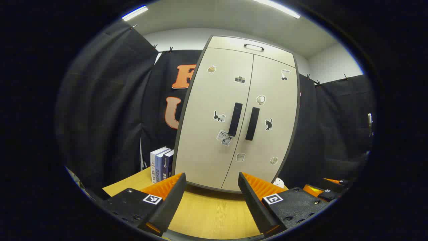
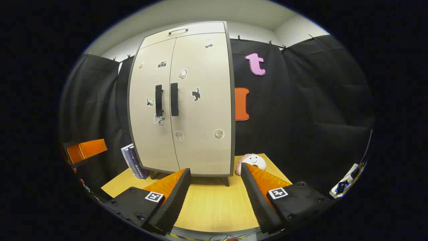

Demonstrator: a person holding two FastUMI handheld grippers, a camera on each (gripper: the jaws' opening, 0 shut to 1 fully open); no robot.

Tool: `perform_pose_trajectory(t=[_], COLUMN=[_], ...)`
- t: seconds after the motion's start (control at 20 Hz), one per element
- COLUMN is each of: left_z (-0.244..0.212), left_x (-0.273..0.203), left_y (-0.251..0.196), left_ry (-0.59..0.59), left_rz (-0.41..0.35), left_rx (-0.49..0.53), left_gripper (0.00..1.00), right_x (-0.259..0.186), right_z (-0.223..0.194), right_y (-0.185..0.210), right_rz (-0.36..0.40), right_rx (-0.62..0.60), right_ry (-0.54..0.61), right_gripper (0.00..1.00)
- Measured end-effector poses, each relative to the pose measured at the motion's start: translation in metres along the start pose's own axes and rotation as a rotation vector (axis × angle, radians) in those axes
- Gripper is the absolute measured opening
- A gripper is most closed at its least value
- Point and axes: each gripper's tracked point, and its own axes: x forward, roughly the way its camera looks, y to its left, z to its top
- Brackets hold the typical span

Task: Open the right door of the double-door shoe cabinet with the right hand, and open the left door with the left hand.

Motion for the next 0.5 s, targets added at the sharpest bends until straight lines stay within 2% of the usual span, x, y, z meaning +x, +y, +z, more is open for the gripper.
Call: perform_pose_trajectory(t=[0.1, 0.2, 0.35, 0.4, 0.5], left_z=[-0.002, 0.005, 0.025, 0.031, 0.035], left_x=[-0.003, -0.004, -0.003, -0.001, -0.001], left_y=[0.004, -0.003, -0.004, -0.004, -0.001], left_ry=[0.011, 0.000, -0.030, -0.044, -0.045], left_rz=[0.006, -0.033, -0.075, -0.083, -0.092], left_rx=[0.013, 0.027, 0.064, 0.071, 0.073], left_gripper=[0.95, 0.92, 0.95, 0.95, 0.94], right_x=[-0.006, -0.013, -0.020, -0.020, -0.021], right_z=[0.001, 0.003, 0.004, 0.007, 0.005], right_y=[-0.001, 0.000, 0.000, -0.002, 0.001], right_rz=[-0.008, -0.023, -0.058, -0.081, -0.090], right_rx=[0.006, 0.033, 0.069, 0.077, 0.090], right_ry=[0.001, -0.001, 0.011, 0.000, 0.012], right_gripper=[0.94, 0.94, 0.94, 0.99, 0.98])
